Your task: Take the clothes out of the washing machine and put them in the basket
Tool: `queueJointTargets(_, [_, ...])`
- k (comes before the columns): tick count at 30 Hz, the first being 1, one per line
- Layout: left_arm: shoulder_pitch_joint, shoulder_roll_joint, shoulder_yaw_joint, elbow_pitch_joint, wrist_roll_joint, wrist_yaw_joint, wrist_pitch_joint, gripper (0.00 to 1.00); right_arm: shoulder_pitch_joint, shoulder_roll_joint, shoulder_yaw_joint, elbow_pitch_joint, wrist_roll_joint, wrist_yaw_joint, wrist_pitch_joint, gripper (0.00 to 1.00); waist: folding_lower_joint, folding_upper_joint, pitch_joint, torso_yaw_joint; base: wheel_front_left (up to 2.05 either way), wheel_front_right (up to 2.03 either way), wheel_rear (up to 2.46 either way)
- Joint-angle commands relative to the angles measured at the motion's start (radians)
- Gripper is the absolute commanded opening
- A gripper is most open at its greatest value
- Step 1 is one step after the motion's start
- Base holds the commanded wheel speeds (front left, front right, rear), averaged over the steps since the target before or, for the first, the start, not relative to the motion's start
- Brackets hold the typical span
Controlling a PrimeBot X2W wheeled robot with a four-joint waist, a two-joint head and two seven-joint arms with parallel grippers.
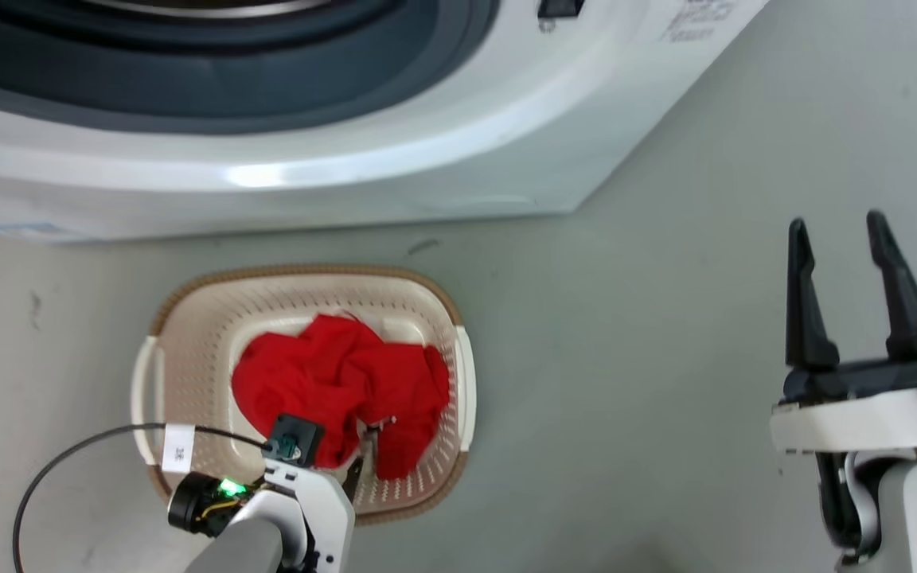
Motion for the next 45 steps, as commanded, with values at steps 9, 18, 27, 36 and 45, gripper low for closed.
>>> queueJointTargets(9, [0.144,0.043,0.113,-0.28,0.012,0.081,-0.028,1.0,0.117,0.0,-0.001,0.023,-0.024,-0.001,-0.002,1.0,0.0,0.0,-0.247,0.076,0.0,0.0,0.0])
queueJointTargets(18, [0.294,0.063,0.256,-0.594,0.113,0.159,-0.028,1.0,0.174,0.0,0.003,0.033,-0.023,-0.001,-0.002,1.0,0.0,0.0,-0.34,0.097,0.0,0.0,0.0])
queueJointTargets(27, [0.431,0.047,0.43,-0.89,0.24,0.219,-0.028,1.0,0.206,0.0,0.011,0.032,-0.029,-0.001,-0.002,1.0,0.0,0.0,-0.406,0.103,0.0,0.0,0.0])
queueJointTargets(36, [0.557,-0.017,0.578,-1.093,0.341,0.235,-0.028,1.0,0.244,0.0,0.009,0.025,-0.03,-0.001,-0.002,1.0,0.0,0.0,-0.466,0.105,0.0,0.0,0.0])
queueJointTargets(45, [0.647,-0.055,0.664,-1.206,0.416,0.226,-0.028,1.0,0.282,0.0,0.011,0.021,-0.027,-0.001,-0.002,1.0,0.0,0.0,-0.517,0.1,0.0,0.0,0.0])
